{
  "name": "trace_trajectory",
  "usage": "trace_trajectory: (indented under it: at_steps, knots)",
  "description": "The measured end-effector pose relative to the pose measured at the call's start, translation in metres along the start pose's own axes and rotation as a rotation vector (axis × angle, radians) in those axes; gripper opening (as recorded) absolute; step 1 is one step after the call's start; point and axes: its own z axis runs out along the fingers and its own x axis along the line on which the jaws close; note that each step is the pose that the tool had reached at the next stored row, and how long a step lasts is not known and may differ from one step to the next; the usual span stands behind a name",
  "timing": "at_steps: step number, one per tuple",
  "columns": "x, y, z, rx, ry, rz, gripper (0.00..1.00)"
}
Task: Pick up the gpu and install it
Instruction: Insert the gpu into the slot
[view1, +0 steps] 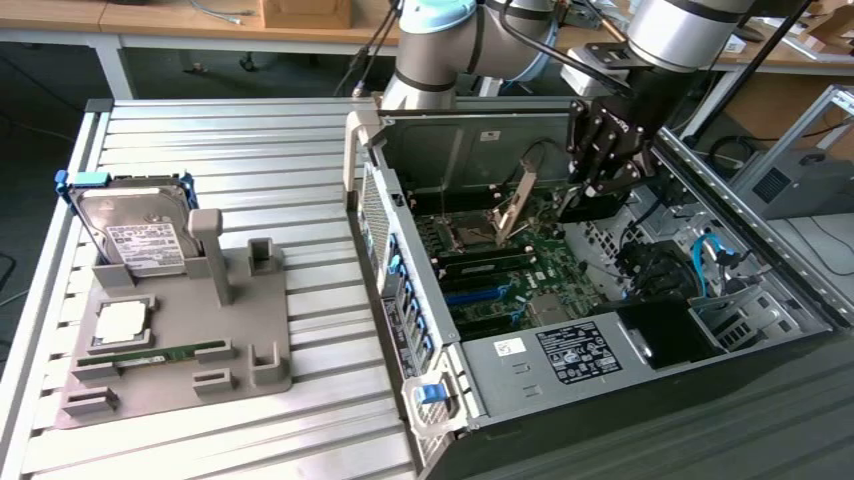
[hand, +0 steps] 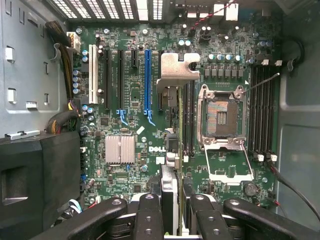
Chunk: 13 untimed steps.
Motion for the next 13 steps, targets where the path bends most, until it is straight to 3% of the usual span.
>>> trace_trajectory:
  at_steps: [13]
  knots:
    - [0.0002,-0.0001,0.0061,0.0,0.0015,0.0,0.27]
